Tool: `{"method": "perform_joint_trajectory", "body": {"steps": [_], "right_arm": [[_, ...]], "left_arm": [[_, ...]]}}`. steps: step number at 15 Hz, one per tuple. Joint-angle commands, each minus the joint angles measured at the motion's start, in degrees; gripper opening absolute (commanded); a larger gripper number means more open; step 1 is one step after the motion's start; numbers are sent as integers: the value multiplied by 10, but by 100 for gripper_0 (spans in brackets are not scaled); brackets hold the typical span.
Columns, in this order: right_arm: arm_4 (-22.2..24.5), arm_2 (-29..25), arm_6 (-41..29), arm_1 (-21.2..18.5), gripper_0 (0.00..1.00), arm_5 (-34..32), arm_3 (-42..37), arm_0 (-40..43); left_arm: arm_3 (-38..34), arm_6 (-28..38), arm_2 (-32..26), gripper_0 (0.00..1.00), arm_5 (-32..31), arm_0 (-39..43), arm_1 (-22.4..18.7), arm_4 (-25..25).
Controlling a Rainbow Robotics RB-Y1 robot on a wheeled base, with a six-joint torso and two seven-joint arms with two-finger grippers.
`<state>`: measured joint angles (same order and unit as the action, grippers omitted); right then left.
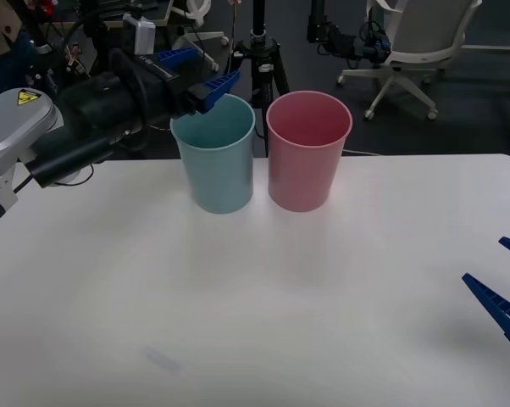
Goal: Grasp the object on the table and drop it into the matching bin: aluminum can to the light blue bin, PET bottle to the pink bin.
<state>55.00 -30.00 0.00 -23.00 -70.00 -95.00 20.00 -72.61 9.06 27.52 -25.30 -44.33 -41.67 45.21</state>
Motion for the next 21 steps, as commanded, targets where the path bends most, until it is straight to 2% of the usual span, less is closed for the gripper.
{"method": "perform_joint_trajectory", "body": {"steps": [1,5,10,12,14,17,18,19,21], "right_arm": [[0,0,0,0,100,0,0,0],[0,0,0,0,100,0,0,0],[0,0,0,0,100,0,0,0],[0,0,0,0,100,0,0,0],[0,0,0,0,100,0,0,0],[0,0,0,0,100,0,0,0],[0,0,0,0,100,0,0,0],[0,0,0,0,100,0,0,0],[0,0,0,0,100,0,0,0]], "left_arm": [[-55,-11,-10,100,3,45,-42,-35],[-143,-30,-86,100,-4,152,-72,-31],[-193,-55,-190,100,-69,272,-73,-21],[-227,-91,-239,100,-77,348,-73,-21],[-260,-93,-281,100,-84,421,-70,-21],[-291,-99,-336,100,-99,512,-48,-21],[-292,-104,-360,100,-119,538,-25,-18],[-292,-106,-376,100,-133,550,-7,-2],[-291,-106,-429,100,-174,571,58,60]]}}
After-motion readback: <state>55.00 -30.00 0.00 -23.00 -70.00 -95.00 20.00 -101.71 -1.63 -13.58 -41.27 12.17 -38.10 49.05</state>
